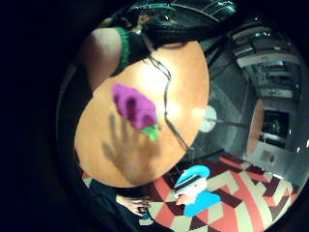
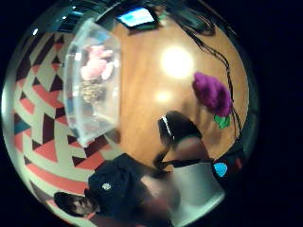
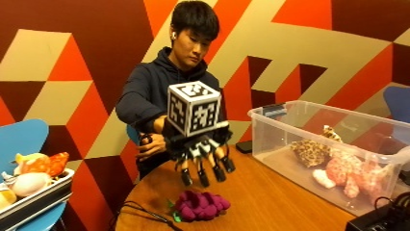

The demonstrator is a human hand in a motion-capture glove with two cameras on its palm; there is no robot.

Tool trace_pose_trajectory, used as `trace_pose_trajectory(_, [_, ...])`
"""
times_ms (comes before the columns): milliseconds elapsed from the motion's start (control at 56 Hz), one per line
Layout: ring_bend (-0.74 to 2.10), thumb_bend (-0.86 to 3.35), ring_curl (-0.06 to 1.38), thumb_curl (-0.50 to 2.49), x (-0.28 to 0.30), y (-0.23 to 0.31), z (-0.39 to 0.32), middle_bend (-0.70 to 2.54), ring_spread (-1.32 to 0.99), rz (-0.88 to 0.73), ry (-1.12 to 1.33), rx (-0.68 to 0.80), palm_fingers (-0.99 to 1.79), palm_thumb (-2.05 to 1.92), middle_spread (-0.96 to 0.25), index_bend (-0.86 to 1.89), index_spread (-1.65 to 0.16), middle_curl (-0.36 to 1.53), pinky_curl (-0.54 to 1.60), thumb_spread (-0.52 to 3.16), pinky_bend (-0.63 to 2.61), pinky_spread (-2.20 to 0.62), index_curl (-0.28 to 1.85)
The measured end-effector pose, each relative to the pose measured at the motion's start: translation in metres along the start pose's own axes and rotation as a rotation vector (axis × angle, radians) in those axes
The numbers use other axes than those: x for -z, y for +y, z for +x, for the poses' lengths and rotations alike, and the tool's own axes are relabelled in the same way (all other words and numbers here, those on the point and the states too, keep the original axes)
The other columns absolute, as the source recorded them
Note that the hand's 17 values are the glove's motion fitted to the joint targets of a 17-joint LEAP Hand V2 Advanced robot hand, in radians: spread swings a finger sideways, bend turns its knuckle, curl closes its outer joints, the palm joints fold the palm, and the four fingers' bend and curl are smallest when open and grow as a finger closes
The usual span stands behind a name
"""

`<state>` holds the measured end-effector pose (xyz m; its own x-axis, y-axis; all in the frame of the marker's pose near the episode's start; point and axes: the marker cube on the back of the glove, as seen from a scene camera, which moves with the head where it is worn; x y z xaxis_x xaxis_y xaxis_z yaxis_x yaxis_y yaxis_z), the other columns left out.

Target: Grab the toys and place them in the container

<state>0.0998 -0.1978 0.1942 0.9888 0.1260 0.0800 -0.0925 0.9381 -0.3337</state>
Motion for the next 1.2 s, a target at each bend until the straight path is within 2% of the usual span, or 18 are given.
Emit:
trace_pose_trajectory(125, [0.56, -0.01, 0.46, 0.44, -0.049, -0.002, 0.013, 0.18, -0.07, -0.089, 0.027, -0.051, 0.05, 0.31, -0.04, 0.06, -0.26, 0.34, 0.37, 1.32, 0.98, 0.01, 0.32])
trace_pose_trajectory(214, [0.67, -0.01, 0.49, 0.42, -0.076, -0.004, 0.014, 0.21, -0.11, -0.094, 0.004, -0.082, 0.09, 0.32, -0.05, 0.07, -0.26, 0.36, 0.38, 1.33, 1.04, -0.04, 0.29])
trace_pose_trajectory(322, [0.77, 0.0, 0.51, 0.4, -0.095, -0.01, 0.013, 0.27, -0.17, -0.043, 0.011, -0.084, 0.16, 0.34, -0.07, 0.08, -0.26, 0.38, 0.39, 1.36, 1.07, -0.11, 0.25])
trace_pose_trajectory(411, [0.9, 0.01, 0.52, 0.39, -0.103, -0.014, 0.011, 0.33, -0.24, 0.031, -0.009, -0.071, 0.32, 0.36, -0.1, 0.04, -0.26, 0.4, 0.39, 1.4, 1.16, -0.2, 0.2])
trace_pose_trajectory(518, [1.0, 0.11, 0.54, 0.43, -0.097, -0.017, 0.005, 0.56, -0.3, 0.108, -0.008, -0.041, 0.61, 0.54, -0.17, 0.09, -0.23, 0.49, 0.39, 1.47, 1.15, -0.29, 0.17])
trace_pose_trajectory(661, [1.14, 0.12, 0.58, 0.54, -0.066, -0.014, -0.013, 0.68, -0.36, 0.184, -0.061, -0.004, 0.89, 0.69, -0.24, 0.14, -0.21, 0.56, 0.4, 1.26, 1.2, -0.35, 0.16])
trace_pose_trajectory(768, [1.21, 0.1, 0.6, 0.61, -0.015, -0.008, -0.043, 0.78, -0.36, 0.259, -0.118, 0.054, 1.07, 0.71, -0.26, 0.21, -0.23, 0.64, 0.41, 1.14, 1.14, -0.37, 0.17])
trace_pose_trajectory(911, [1.23, 0.09, 0.63, 0.71, 0.067, 0.005, -0.105, 0.87, -0.36, 0.39, -0.116, 0.174, 1.13, 0.72, -0.28, 0.36, -0.25, 0.73, 0.43, 1.01, 1.09, -0.37, 0.23])
trace_pose_trajectory(1018, [1.24, 0.09, 0.63, 0.77, 0.116, 0.019, -0.164, 0.91, -0.36, 0.496, -0.088, 0.324, 1.12, 0.72, -0.27, 0.45, -0.27, 0.78, 0.44, 0.93, 1.09, -0.38, 0.27])
trace_pose_trajectory(1197, [1.28, 0.08, 0.64, 0.87, 0.161, 0.023, -0.268, 0.94, -0.36, 0.478, -0.184, 0.437, 1.09, 0.71, -0.27, 0.52, -0.28, 0.84, 0.47, 0.82, 1.11, -0.39, 0.34])
